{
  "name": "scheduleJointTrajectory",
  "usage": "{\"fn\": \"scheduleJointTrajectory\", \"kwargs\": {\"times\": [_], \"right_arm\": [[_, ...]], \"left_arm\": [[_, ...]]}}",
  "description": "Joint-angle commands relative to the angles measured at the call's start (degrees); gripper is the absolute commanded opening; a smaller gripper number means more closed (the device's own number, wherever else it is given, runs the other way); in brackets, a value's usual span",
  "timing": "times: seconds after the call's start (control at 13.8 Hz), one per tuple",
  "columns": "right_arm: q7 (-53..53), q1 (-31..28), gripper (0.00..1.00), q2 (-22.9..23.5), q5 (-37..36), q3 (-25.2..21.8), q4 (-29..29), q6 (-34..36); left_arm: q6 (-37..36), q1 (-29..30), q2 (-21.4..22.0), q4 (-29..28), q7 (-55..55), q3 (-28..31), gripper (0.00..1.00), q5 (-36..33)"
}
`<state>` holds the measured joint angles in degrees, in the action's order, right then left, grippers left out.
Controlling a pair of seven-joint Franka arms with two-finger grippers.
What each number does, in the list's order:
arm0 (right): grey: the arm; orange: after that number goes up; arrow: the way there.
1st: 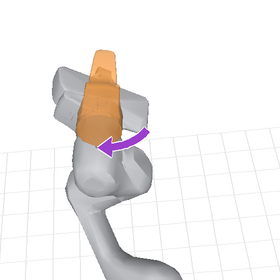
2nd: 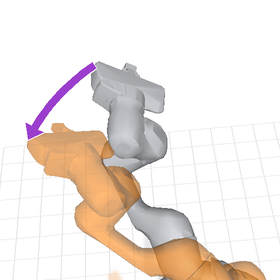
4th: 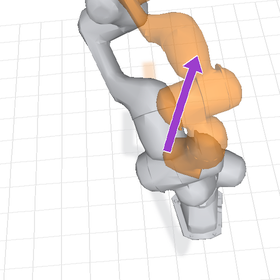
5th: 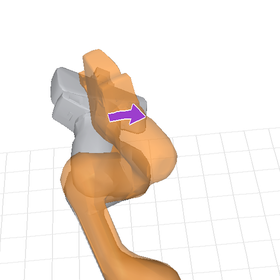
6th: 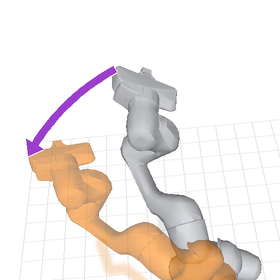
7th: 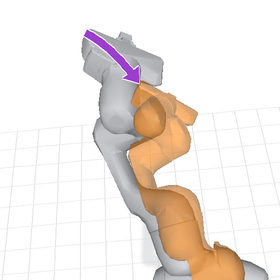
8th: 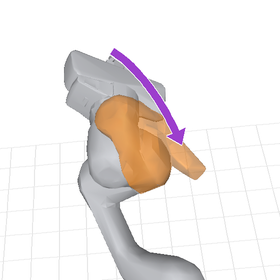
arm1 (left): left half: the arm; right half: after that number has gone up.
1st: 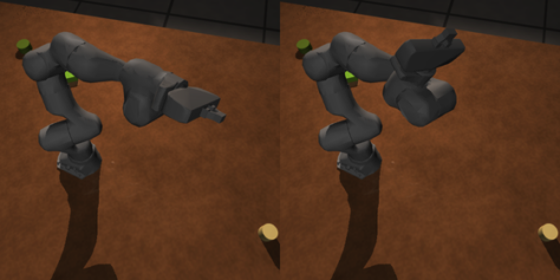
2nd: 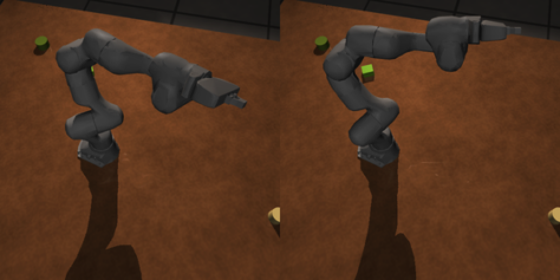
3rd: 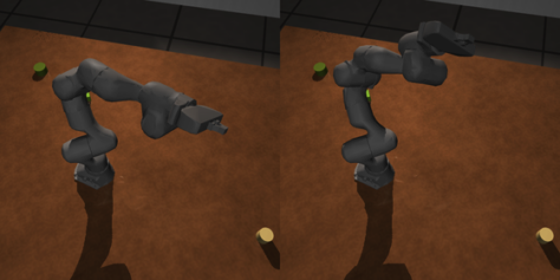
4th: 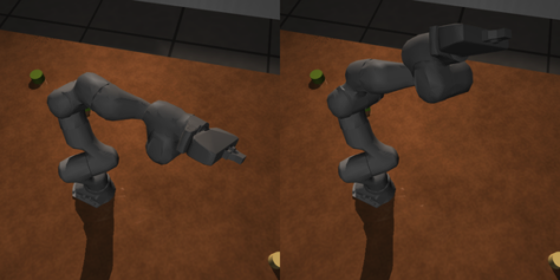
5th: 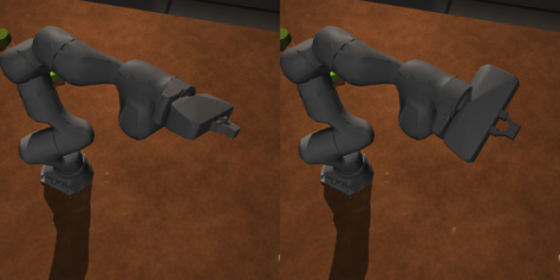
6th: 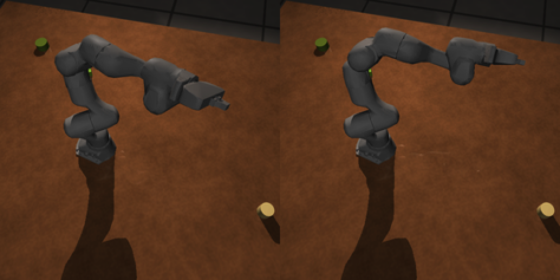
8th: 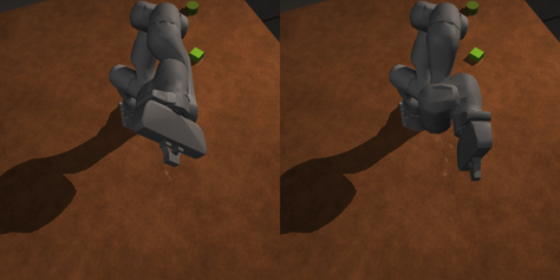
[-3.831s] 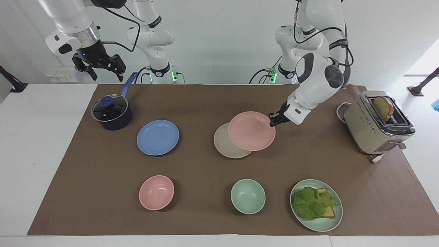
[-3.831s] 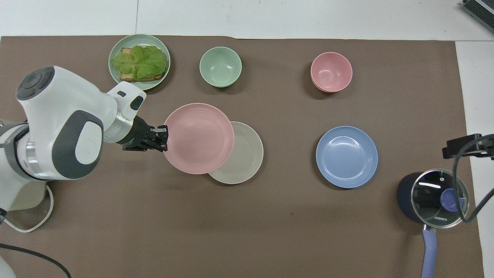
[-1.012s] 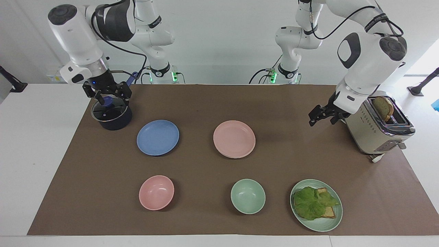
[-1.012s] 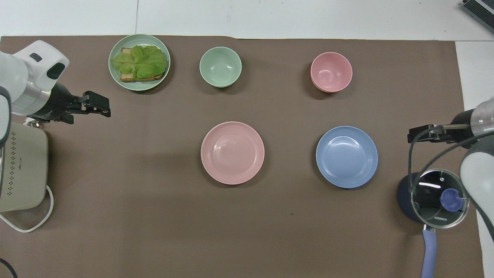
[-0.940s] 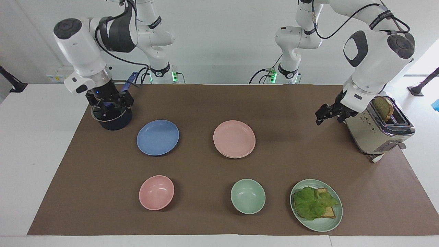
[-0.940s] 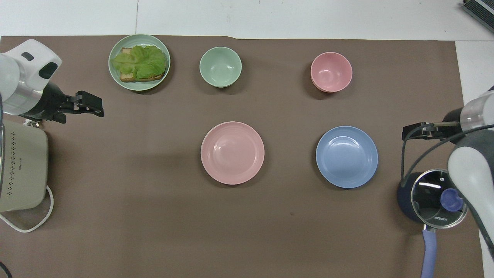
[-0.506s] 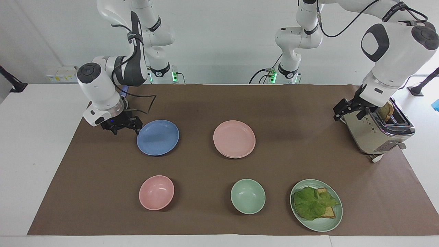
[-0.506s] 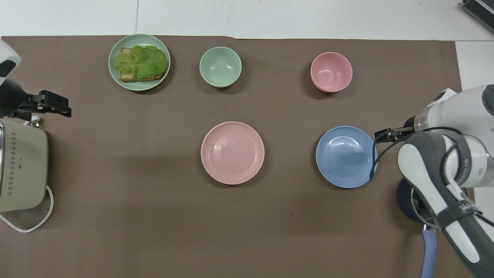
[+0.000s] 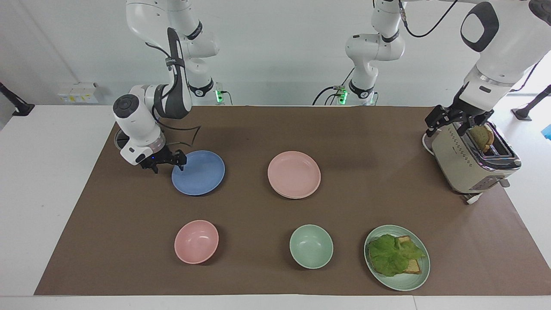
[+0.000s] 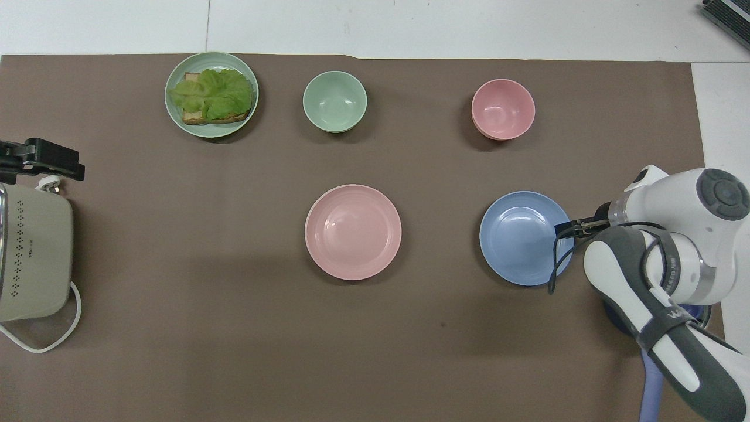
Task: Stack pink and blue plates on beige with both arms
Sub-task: 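Grasp the blue plate rim with the right gripper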
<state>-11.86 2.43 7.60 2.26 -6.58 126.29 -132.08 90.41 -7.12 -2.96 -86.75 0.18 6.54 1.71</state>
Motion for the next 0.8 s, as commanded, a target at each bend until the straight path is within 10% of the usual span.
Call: {"fn": "scheduleJointTrajectory", "kwargs": {"times": [0.0,0.07,0.36,0.72], "right_arm": [[-3.2,-1.5,1.00,1.0,2.0,0.2,1.0,-2.3],[-3.3,-1.5,0.92,1.6,3.1,0.2,1.1,-2.4],[-3.5,-1.4,0.01,1.6,4.7,0.2,1.3,-1.7],[-3.3,-1.2,0.00,2.0,4.9,0.2,-1.3,2.9]], "left_arm": [[-1.1,-0.2,2.7,-2.2,-0.1,0.0,1.00,-1.2],[-1.0,-0.2,3.7,-3.4,-0.3,0.0,1.00,-1.2],[0.4,0.1,6.6,-8.0,-0.3,0.0,1.00,-1.3],[0.7,0.1,6.5,-7.4,-0.2,-0.2,1.00,-1.0]]}}
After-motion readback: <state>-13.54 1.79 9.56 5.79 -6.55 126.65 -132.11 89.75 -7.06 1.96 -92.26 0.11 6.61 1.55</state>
